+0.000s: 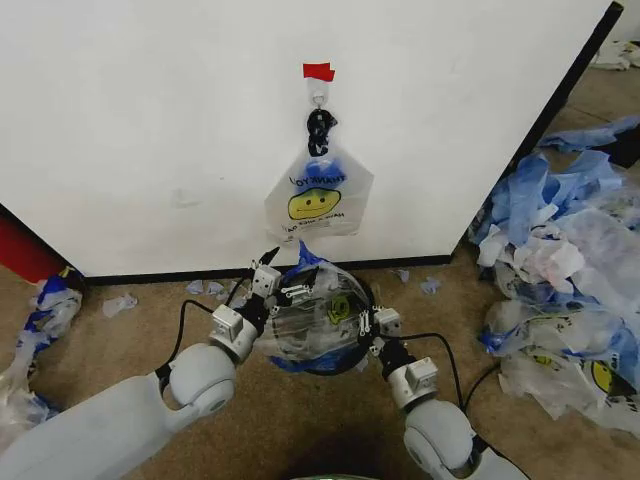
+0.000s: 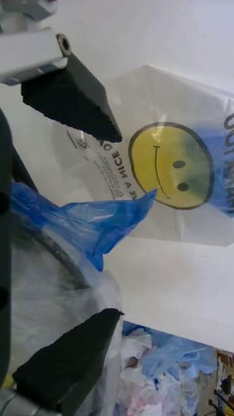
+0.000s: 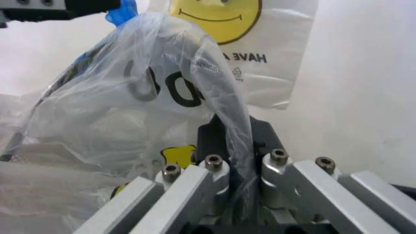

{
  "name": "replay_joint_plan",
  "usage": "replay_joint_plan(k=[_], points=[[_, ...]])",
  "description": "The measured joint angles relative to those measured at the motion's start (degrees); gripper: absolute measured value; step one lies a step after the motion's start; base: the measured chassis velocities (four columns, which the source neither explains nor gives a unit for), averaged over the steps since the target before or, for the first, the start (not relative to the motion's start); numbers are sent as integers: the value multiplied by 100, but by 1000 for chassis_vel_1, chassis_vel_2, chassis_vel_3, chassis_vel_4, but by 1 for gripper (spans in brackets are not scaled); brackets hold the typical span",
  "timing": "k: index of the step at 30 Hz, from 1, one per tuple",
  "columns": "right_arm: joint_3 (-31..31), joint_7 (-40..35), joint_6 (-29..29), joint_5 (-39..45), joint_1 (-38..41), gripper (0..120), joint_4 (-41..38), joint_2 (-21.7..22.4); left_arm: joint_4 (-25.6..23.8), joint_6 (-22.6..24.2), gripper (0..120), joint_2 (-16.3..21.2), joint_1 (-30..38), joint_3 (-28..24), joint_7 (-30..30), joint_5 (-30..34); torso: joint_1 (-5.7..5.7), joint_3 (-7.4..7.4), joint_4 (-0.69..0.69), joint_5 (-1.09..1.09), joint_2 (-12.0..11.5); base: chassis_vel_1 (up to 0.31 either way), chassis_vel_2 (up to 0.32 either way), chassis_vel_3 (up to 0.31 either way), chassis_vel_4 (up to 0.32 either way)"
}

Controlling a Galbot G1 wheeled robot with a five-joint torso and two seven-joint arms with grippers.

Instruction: Pick up the garbage bag from the wall and place it over the trash bin.

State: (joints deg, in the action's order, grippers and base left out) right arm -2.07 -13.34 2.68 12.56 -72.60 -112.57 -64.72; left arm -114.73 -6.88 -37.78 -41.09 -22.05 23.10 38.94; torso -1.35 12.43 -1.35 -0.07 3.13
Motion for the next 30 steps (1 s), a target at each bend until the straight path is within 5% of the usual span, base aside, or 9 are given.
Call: replay_joint_plan(k=[16,30], points=[[3,44,126,-117,-87,0,5,-21,237,122,90,-55,518,-235,45,953,0,0,0,0,0,0,0,0,0],[-1,-113,130,-120,-59,0,19,-51,208,107,43,9,505,-219,70,1015,0,0,0,0,0,0,0,0,0]])
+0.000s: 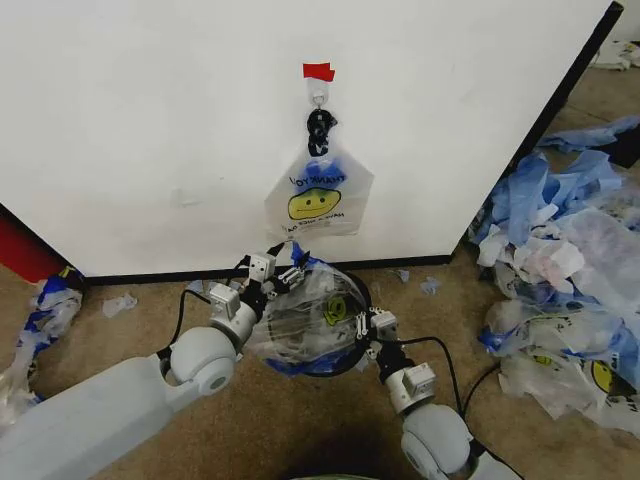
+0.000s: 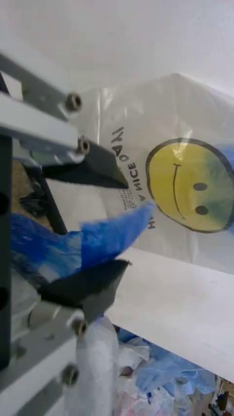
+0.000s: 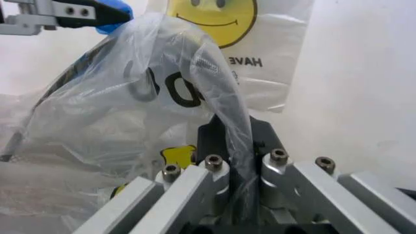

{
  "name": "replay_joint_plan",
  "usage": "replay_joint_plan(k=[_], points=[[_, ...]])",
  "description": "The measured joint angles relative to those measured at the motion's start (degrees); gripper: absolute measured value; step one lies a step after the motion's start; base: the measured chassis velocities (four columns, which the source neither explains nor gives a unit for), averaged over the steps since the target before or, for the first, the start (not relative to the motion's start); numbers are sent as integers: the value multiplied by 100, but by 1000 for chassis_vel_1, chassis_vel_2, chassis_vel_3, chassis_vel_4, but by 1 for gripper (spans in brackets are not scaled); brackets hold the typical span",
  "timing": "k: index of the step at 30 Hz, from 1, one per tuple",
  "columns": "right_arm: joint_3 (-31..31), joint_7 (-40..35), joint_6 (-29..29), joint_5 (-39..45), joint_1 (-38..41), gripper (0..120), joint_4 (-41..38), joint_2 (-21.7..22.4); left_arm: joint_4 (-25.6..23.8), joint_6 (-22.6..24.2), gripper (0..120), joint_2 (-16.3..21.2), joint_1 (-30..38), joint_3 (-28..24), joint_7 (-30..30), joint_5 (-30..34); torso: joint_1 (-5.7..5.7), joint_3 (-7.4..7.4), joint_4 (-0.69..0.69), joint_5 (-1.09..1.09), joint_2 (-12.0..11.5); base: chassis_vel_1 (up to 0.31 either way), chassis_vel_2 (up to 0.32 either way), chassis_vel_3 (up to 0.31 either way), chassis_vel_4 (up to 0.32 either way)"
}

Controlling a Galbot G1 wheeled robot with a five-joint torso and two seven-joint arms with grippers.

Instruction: Pick up the garbage bag from the wall and place it over the trash bin.

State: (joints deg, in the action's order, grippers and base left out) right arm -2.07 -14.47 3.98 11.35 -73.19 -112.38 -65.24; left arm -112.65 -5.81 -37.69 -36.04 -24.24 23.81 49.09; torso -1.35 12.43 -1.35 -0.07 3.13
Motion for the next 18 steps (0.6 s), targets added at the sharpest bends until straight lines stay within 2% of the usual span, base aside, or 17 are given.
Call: replay_joint_plan(k=[7,8,11,18], points=[[-6,-46,6,-37,-12,0,-27,-26,-53,-6,12,26,-61,38,22,-12,0,0,0,0,0,0,0,0,0],[-6,-46,6,-37,-12,0,-27,-26,-53,-6,12,26,-61,38,22,-12,0,0,0,0,0,0,0,0,0],[-20,-56,15,-57,-42,0,-37,-27,-72,-10,0,26,-112,58,36,-19,0,0,0,0,0,0,0,0,0],[-35,-47,37,-112,-73,0,-58,-42,-110,-13,0,55,-167,97,73,-48,0,0,0,0,0,0,0,0,0]])
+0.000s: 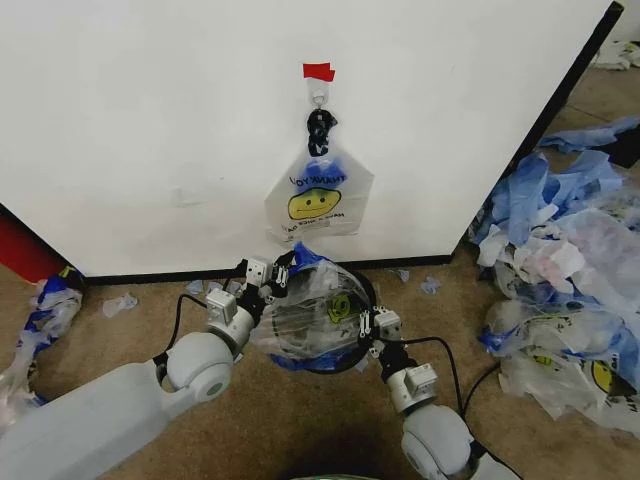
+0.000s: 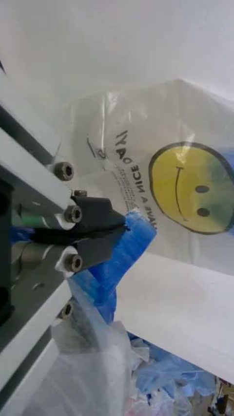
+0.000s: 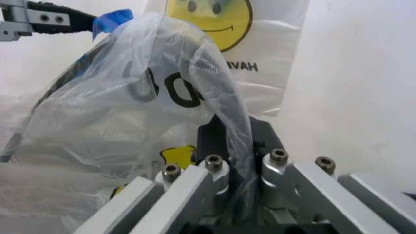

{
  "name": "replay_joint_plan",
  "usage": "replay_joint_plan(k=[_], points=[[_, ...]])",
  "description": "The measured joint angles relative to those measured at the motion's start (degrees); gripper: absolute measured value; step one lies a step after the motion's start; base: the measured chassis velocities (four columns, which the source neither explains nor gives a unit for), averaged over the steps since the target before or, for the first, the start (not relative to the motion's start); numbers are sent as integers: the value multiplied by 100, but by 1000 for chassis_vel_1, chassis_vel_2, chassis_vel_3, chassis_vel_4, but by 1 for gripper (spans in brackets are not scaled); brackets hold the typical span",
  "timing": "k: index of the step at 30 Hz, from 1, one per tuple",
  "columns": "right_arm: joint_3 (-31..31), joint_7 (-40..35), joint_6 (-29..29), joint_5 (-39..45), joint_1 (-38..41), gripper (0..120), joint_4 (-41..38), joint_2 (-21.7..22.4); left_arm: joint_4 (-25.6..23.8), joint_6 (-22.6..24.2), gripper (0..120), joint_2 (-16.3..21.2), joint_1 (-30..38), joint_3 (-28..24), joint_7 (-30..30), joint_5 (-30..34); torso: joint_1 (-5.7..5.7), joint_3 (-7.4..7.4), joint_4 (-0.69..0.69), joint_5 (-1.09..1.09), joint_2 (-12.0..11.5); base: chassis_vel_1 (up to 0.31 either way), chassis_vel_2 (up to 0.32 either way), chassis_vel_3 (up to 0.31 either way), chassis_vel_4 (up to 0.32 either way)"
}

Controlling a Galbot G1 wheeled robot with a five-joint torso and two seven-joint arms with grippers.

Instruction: Pick up the garbage bag from the wall and place it over the trash bin.

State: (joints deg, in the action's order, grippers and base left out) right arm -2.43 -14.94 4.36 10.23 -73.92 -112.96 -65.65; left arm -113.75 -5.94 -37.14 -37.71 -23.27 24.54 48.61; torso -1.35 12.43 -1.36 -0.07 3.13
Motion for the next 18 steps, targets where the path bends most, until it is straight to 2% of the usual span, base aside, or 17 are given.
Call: replay_joint_plan(k=[3,8,10,12,14,16,17,18], points=[[-7,6,6,-10,-2,0,-8,-5,-26,5,0,26,-9,13,4,-1,0,0,0,1,0,0,0,0,0],[-61,73,76,-94,-10,0,-1,-6,-142,33,22,138,-24,84,30,10,0,0,0,0,0,0,0,0,0],[-63,76,80,-104,-11,0,5,-6,-162,36,23,170,-25,102,31,30,0,0,0,0,0,0,0,0,0],[-69,95,105,-170,-12,0,34,-7,-244,54,33,264,-34,154,40,98,0,0,0,0,0,0,0,0,0],[-101,146,177,-298,0,0,92,-22,-516,154,41,385,-63,227,183,507,0,0,2,1,0,0,0,0,0],[-120,163,222,-348,25,0,132,-54,-944,377,50,353,-72,338,635,1489,0,0,0,1,0,0,0,0,0],[-120,163,222,-348,25,0,132,-54,-944,377,50,353,-72,338,635,1489,0,0,0,1,0,0,0,0,0],[-122,164,228,-349,34,0,140,-66,-1013,408,55,316,-72,367,726,1743,0,0,0,2,0,0,0,0,0]])
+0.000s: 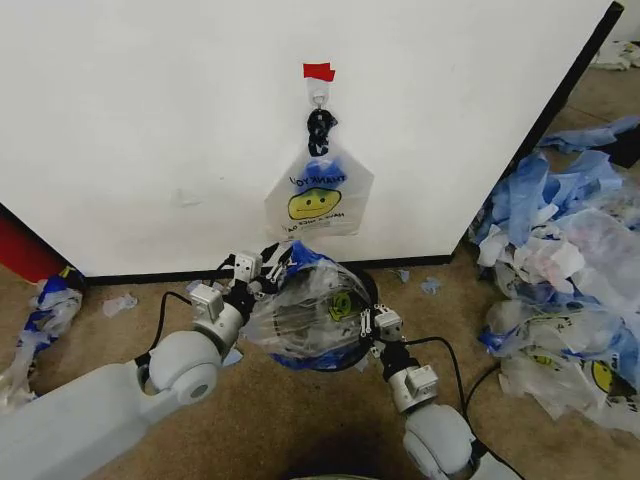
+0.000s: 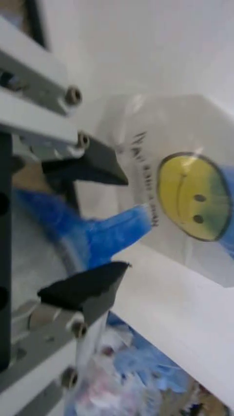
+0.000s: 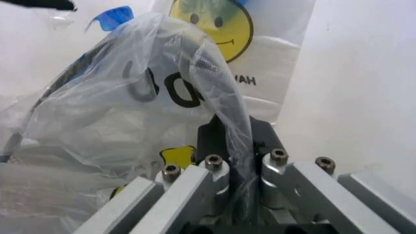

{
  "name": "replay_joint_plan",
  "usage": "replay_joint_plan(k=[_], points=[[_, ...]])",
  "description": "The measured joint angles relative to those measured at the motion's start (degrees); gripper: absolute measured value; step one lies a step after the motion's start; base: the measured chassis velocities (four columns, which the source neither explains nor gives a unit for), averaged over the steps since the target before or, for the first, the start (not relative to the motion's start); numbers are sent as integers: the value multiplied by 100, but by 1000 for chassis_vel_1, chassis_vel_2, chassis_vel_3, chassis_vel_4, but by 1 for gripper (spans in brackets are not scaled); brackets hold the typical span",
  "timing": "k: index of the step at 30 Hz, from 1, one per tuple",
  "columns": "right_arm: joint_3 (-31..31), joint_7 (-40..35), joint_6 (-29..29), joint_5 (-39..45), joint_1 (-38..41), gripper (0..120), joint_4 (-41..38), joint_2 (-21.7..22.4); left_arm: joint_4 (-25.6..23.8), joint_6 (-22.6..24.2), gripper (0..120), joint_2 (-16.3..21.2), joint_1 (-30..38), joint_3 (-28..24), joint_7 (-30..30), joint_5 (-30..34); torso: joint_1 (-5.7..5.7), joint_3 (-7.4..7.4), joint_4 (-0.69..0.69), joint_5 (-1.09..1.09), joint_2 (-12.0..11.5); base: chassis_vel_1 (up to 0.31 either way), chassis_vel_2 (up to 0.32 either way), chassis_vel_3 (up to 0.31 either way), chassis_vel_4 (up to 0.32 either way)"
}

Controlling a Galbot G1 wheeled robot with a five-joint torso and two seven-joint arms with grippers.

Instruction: Pick up the garbage bag from the wall and place it over the trash bin.

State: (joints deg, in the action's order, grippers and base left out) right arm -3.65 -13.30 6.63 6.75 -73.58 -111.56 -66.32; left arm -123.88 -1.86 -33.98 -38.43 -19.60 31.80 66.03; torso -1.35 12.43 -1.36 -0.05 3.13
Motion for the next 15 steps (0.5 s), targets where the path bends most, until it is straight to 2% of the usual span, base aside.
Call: replay_joint_plan(k=[5,6,11,15], points=[[-20,17,34,-72,13,0,20,-29,-52,-12,75,-157,6,35,114,597,0,0,1,-2,0,0,0,0,0],[-20,17,34,-72,13,0,20,-29,-52,-12,75,-157,6,35,114,597,0,0,1,-2,0,0,0,0,0],[-38,38,56,-117,-22,0,20,-37,148,-107,96,-351,80,-17,93,723,0,0,0,-3,0,0,0,0,0],[-50,49,72,-144,-29,0,20,-34,228,-166,99,-406,137,-53,27,760,0,0,1,-2,0,0,0,0,0]])
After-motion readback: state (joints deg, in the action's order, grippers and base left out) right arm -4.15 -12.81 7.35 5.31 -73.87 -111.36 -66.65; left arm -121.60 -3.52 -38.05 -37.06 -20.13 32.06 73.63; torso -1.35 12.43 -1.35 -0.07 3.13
